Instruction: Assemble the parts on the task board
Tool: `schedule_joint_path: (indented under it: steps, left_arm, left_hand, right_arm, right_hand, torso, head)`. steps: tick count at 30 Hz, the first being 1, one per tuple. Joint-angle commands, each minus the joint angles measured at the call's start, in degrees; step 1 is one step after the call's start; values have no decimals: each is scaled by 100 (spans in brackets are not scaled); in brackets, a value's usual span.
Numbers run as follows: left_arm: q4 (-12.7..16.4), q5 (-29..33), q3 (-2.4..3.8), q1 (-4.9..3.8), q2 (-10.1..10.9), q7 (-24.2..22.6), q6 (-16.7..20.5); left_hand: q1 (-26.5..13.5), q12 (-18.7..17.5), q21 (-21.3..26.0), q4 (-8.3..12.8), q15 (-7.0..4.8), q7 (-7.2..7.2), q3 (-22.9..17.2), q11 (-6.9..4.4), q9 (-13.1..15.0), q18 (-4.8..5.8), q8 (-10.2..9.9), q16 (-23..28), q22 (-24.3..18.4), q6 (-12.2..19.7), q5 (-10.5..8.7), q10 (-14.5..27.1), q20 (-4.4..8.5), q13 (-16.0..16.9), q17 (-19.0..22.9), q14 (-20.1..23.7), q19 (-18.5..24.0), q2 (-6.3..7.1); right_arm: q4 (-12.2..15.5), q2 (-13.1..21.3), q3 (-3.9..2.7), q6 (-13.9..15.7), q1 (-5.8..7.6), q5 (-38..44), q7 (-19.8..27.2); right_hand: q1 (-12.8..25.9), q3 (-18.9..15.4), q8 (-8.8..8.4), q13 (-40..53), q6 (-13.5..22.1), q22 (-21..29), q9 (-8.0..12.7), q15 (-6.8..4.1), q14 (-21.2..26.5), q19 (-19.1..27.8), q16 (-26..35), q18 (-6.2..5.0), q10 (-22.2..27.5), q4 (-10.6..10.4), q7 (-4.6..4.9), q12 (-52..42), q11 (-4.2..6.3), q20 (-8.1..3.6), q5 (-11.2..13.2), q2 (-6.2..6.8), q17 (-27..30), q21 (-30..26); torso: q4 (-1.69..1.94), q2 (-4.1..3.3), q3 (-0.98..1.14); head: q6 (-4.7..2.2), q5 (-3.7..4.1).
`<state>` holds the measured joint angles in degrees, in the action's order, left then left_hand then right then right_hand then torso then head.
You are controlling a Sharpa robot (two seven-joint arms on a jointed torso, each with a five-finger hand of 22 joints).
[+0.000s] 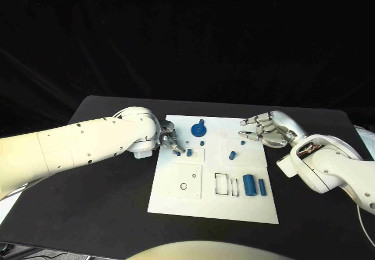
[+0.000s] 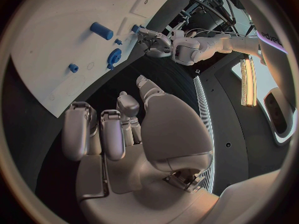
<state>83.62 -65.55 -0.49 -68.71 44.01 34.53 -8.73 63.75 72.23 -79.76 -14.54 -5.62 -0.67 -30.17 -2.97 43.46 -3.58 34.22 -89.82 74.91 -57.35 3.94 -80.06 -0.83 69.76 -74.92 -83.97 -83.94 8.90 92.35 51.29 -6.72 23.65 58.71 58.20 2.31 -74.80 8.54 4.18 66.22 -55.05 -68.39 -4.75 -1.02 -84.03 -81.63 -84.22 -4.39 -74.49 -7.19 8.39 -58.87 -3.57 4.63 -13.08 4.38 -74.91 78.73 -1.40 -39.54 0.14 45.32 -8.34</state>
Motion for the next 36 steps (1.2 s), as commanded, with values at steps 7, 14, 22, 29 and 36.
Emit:
schedule_joint_path:
  steps: [7, 14, 22, 29, 36]
  left_arm:
    - [5, -66, -32, 40, -27, 72, -264]
    - [-7, -156, -32, 37, -25, 88, -342]
    - [-18, -294, -31, 6, -29, 98, -514]
    - [-6, -375, -28, -37, -40, 106, -714]
    - [-1, -431, -27, -94, -36, 109, -792]
  left_hand:
    - [-23, 47, -36, 17, -18, 18, 68, -12, 6, 65, -9, -18, 503, -69, 27, -59, 12, 27, -1508, -603, -70, 47]
    - [19, 30, -29, 60, -29, 30, 114, -24, 7, 63, -9, -18, 500, -83, 29, -56, 21, 7, -1508, -603, -69, 88]
    - [50, 44, -54, 88, -35, 37, 149, -31, 12, 70, -2, -18, 528, -89, 29, -66, 27, 21, -1508, -603, -84, 119]
    - [86, 54, -63, 116, -37, 50, 167, -39, 17, 74, 8, -18, 539, -109, 31, -77, 30, 31, -1508, -603, -91, 123]
    - [115, 62, -64, 137, -40, 57, 174, -44, 18, 74, 10, -18, 542, -119, 34, -84, 33, 38, -1508, -603, -92, 119]
  right_arm:
    - [0, -3, 0, -72, -4, 13, 10]
    - [-2, -3, 0, -75, -4, 13, 8]
    - [0, -10, 0, -74, -4, 14, 4]
    - [-2, -12, 0, -77, -4, 14, 3]
    - [-2, -14, 0, -79, -4, 15, 0]
  right_hand:
    - [-9, -33, 20, 0, -35, 3, -6, -18, -387, 26, 18, 13, 25, -5, 4, 13, 31, 2, -31, -47, -555, -30]
    - [-9, -34, 20, 1, -35, 3, -6, -18, -387, 26, 19, 13, 25, -6, 4, 12, 31, 2, -33, -48, -554, -30]
    - [-10, -37, 19, 4, -35, 4, -5, -18, -386, 26, 22, 13, 22, -8, 4, 6, 31, 2, -42, -51, -551, -31]
    - [-10, -37, 19, 4, -35, 4, -5, -18, -386, 26, 22, 13, 22, -8, 4, 6, 31, 2, -42, -51, -551, -31]
    - [-10, -37, 19, 4, -35, 4, -5, -18, -386, 26, 22, 13, 22, -8, 4, 6, 31, 2, -42, -51, -551, -31]
  torso:
    - [4, -1, -1]
    - [-2, -3, -3]
    - [-5, -1, -2]
    - [-2, 0, 0]
    - [4, 2, 2]
  head:
    - [11, 2]
    - [10, -9]
    - [15, -4]
    - [31, 10]
    - [37, 11]
